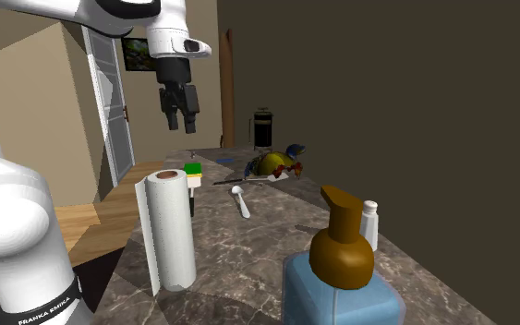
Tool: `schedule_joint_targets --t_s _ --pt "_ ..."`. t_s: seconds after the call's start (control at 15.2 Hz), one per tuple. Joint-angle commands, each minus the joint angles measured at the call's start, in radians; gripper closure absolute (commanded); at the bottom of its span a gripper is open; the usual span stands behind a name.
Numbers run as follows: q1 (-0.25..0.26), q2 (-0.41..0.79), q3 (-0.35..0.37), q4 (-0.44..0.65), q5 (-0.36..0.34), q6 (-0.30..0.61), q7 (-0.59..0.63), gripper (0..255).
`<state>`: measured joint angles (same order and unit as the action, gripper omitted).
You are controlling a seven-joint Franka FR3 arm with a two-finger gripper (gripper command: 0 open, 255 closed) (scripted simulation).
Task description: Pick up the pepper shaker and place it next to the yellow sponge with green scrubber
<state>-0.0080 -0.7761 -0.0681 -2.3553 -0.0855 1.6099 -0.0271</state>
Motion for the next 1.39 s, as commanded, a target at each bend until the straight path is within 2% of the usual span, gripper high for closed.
schedule_joint_targets --t_s 0.0,0.4,0.73,1.06,1.32 --pt "0.0 0.0 0.0 0.0 0.0 0.0 0.0 0" --pt "-0.03 0.142 -0.109 0.042 -0.06 0.11 -0.109 0" --pt "-0.046 0.283 -0.197 0.11 -0.084 0.194 -0.2 0" --pt "-0.056 0.443 -0.281 0.208 -0.075 0.265 -0.298 0" --pt "-0.064 0.583 -0.343 0.308 -0.04 0.308 -0.384 0"
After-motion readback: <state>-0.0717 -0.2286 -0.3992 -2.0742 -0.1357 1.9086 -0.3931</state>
